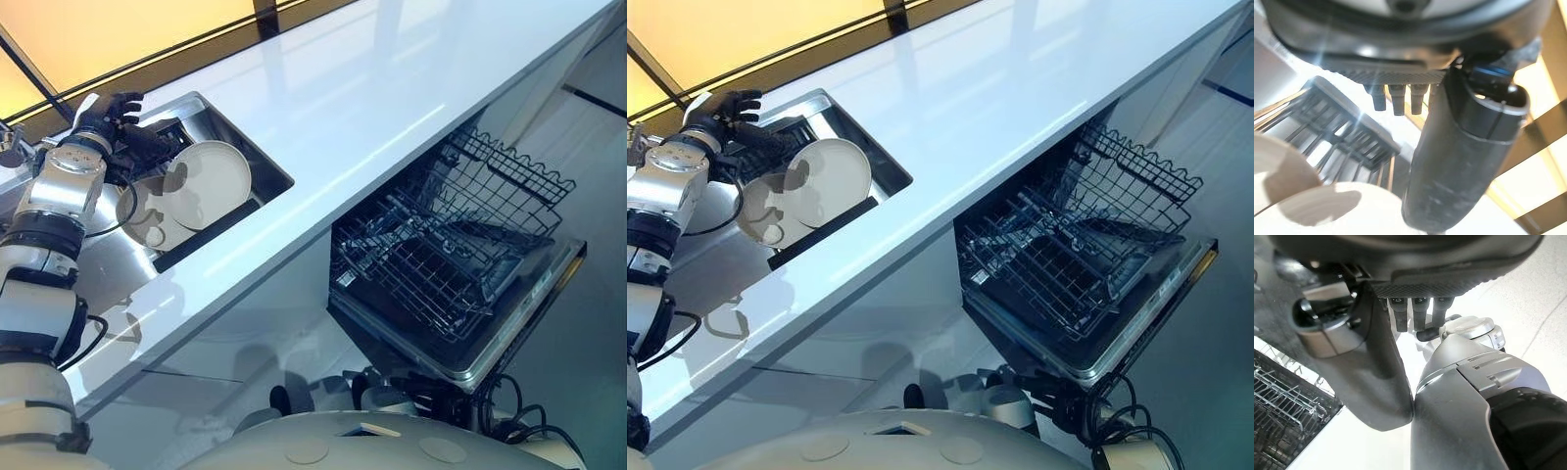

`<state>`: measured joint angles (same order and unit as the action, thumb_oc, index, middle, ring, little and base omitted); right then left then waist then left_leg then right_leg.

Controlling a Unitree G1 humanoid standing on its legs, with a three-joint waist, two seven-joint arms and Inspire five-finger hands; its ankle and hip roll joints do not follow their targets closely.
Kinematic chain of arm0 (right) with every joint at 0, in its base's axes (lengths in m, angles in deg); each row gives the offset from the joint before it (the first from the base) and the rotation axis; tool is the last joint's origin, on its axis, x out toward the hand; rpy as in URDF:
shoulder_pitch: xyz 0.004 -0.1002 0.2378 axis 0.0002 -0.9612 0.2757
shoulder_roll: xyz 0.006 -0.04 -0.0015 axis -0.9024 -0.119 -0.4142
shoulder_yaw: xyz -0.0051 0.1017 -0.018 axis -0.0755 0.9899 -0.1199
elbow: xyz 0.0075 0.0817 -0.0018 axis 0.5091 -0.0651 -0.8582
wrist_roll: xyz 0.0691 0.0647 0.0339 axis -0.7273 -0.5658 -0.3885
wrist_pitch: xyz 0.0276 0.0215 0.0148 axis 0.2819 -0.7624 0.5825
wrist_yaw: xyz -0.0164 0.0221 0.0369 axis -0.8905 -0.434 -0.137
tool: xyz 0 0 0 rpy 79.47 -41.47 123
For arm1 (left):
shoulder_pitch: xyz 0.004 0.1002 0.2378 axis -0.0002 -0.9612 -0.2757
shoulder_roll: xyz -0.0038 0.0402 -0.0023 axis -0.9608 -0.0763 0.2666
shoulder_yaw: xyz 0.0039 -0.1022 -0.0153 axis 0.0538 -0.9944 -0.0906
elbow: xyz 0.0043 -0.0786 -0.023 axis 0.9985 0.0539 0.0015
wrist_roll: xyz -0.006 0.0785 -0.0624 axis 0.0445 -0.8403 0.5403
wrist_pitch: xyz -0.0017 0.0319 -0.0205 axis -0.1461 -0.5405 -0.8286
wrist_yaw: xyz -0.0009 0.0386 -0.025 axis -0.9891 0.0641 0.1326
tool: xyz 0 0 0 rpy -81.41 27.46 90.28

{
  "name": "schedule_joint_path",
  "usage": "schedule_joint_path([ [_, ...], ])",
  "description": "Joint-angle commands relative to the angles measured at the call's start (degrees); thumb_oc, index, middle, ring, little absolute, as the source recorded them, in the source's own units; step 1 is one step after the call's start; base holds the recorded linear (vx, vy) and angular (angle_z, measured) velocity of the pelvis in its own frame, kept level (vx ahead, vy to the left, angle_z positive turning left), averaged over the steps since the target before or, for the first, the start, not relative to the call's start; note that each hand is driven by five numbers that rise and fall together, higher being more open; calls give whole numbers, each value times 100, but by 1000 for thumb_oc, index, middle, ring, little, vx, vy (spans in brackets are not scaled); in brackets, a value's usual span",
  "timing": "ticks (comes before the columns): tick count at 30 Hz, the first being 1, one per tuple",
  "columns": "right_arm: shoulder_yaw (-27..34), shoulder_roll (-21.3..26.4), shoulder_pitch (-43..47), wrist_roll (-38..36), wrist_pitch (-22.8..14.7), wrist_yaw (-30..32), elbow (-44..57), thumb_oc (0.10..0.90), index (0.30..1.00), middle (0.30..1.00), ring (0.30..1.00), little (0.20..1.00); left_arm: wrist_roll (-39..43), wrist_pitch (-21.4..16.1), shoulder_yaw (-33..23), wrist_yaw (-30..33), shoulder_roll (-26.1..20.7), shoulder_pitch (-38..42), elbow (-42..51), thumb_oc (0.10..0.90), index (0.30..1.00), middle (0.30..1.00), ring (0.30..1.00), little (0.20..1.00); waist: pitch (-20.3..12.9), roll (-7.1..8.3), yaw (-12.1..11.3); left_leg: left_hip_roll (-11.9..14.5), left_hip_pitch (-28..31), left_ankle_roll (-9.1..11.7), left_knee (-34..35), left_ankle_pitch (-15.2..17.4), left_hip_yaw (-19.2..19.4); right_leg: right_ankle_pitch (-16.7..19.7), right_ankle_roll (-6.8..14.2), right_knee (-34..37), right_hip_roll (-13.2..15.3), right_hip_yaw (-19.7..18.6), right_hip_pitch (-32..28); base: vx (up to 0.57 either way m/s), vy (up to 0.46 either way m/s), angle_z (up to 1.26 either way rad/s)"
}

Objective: Pick up plates and place into dishwasher.

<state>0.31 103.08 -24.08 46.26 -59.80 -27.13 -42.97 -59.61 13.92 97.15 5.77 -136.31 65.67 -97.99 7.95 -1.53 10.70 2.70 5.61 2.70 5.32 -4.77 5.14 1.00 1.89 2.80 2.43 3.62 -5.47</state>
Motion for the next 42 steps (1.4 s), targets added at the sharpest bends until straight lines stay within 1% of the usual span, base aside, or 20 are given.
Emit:
schedule_joint_path([
  [1, -264, 227, -547, 114, 124, -28, -171, 800, 900, 900, 900, 900, -211, -115, -28, 88, -386, 1373, -309, 800, 900, 900, 900, 900, 33, -168, 131, -728, -43, -635, -357, 839, 419, -103, 475, -658, -181, -423, 648, 20, 23, -5],
  [7, -258, 222, -568, 198, 122, -72, -138, 800, 900, 900, 900, 900, -207, 59, 44, -169, -392, 1416, -398, 800, 900, 900, 900, 900, 122, -173, 152, -745, -125, -649, -437, 860, 434, -100, 504, -728, -160, -462, 738, 20, 13, -4],
  [12, -277, 240, -542, 153, 99, -73, -118, 800, 900, 900, 900, 900, -285, 214, 132, -625, -388, 1445, -455, 800, 900, 900, 900, 900, 196, -165, 134, -754, -176, -657, -473, 857, 418, -91, 513, -750, -150, -455, 781, 16, 11, 4],
  [15, -282, 256, -490, 94, 96, -65, -84, 800, 900, 900, 900, 900, -292, 399, 261, -1214, -410, 1473, -499, 800, 900, 900, 900, 900, 271, -168, 112, -762, -226, -667, -497, 850, 406, -81, 518, -764, -134, -441, 818, -9, 14, 3],
  [16, -281, 256, -487, 92, 96, -66, -82, 800, 900, 900, 900, 900, -289, 408, 270, -1241, -414, 1476, -501, 800, 900, 900, 900, 900, 274, -168, 111, -761, -228, -667, -497, 849, 405, -81, 519, -764, -134, -440, 820, -36, 23, 4],
  [17, -272, 254, -454, 60, 110, -48, -52, 800, 900, 900, 900, 900, -234, 503, 353, -1604, -425, 1454, -511, 800, 900, 900, 900, 900, 315, -177, 97, -762, -252, -667, -500, 839, 398, -77, 523, -769, -127, -431, 839, -43, 22, 5],
  [19, -259, 257, -421, 43, 126, -39, -37, 800, 900, 900, 900, 900, -158, 586, 409, -1944, -438, 1424, -492, 800, 900, 900, 900, 900, 348, -191, 81, -768, -268, -672, -500, 831, 388, -74, 521, -774, -123, -420, 856, -48, 23, 3],
  [21, -215, 254, -387, 27, 119, -27, -37, 800, 900, 900, 900, 900, 123, 646, 424, -2289, -473, 1307, -348, 800, 900, 900, 900, 900, 395, -218, 44, -775, -297, -671, -504, 815, 361, -66, 517, -773, -114, -401, 874, -53, 22, 2],
  [27, -122, 267, -341, 39, 88, -20, -94, 800, 900, 900, 900, 900, 839, 500, 305, -2843, -566, 1060, 10, 800, 900, 900, 900, 900, 421, -297, -39, -803, -311, -663, -504, 788, 297, -70, 507, -754, -100, -329, 850, -27, 23, 8],
  [28, -109, 273, -328, 48, 86, -23, -118, 800, 900, 900, 900, 900, 1113, 389, 254, -2990, -584, 1019, 112, 800, 900, 900, 900, 900, 410, -312, -61, -806, -301, -659, -492, 777, 281, -72, 497, -749, -100, -314, 834, 0, 20, 7],
  [29, -91, 279, -320, 65, 84, -39, -132, 800, 900, 900, 900, 900, 1284, 318, 215, -3062, -572, 1003, 175, 748, 855, 855, 855, 848, 403, -314, -70, -810, -293, -658, -485, 775, 273, -75, 493, -740, -103, -306, 819, 0, 0, 0],
  [31, -85, 288, -321, 64, 64, -52, -162, 800, 900, 900, 900, 900, 1495, 233, 166, -3062, -540, 959, 332, 731, 841, 841, 841, 831, 389, -320, -81, -810, -275, -651, -470, 773, 262, -85, 485, -734, -105, -294, 801, 1, 13, 4],
  [32, -76, 292, -307, 70, 60, -53, -189, 800, 900, 900, 900, 900, 1653, 211, 127, -3014, -512, 959, 430, 504, 646, 646, 646, 604, 368, -322, -88, -810, -262, -650, -457, 772, 247, -90, 480, -731, -112, -296, 791, 8, 8, 5],
  [33, -71, 298, -311, 66, 55, -60, -203, 800, 900, 900, 900, 900, 1792, 158, 84, -2980, -491, 940, 502, 366, 528, 528, 528, 466, 349, -321, -93, -811, -242, -648, -438, 771, 235, -93, 479, -724, -118, -297, 777, 8, 3, 3],
  [34, -69, 304, -306, 74, 67, -66, -204, 800, 900, 900, 900, 900, 1808, 161, 64, -2959, -479, 952, 530, 314, 484, 484, 484, 414, 337, -317, -95, -811, -235, -646, -431, 772, 232, -96, 476, -718, -120, -294, 769, 0, 0, 0],
  [35, -59, 309, -306, 102, 66, -74, -214, 800, 900, 900, 900, 900, 1808, 116, 45, -2951, -466, 979, 550, 221, 404, 404, 404, 321, 314, -315, -95, -809, -224, -646, -420, 771, 232, -99, 471, -709, -127, -291, 757, 0, 0, 0],
  [36, -73, 311, -305, 95, 40, -82, -239, 800, 900, 900, 900, 900, 1886, 93, 70, -2924, -466, 1026, 554, 100, 300, 300, 300, 200, 295, -318, -94, -810, -216, -644, -410, 765, 228, -99, 466, -706, -134, -294, 751, 0, 0, 0],
  [38, -84, 316, -304, 86, 41, -87, -235, 800, 900, 900, 900, 900, 1897, 93, 76, -2919, -466, 1079, 537, 100, 300, 300, 300, 200, 274, -313, -94, -810, -200, -640, -397, 763, 223, -102, 460, -696, -140, -296, 733, 0, 0, 0],
  [41, -87, 319, -284, -33, -113, -98, -220, 800, 900, 900, 900, 900, 1910, -106, 128, -2863, -475, 1196, 509, 100, 300, 300, 300, 200, 202, -310, -96, -806, -149, -629, -343, 756, 203, -102, 450, -650, -164, -321, 685, 0, 0, 0],
  [42, -90, 324, -282, -105, -226, -97, -193, 800, 900, 900, 900, 900, 1933, -155, 129, -2826, -471, 1227, 510, 100, 300, 300, 300, 200, 186, -308, -97, -805, -133, -627, -329, 756, 201, -102, 443, -632, -172, -318, 665, -21, -17, -4],
])
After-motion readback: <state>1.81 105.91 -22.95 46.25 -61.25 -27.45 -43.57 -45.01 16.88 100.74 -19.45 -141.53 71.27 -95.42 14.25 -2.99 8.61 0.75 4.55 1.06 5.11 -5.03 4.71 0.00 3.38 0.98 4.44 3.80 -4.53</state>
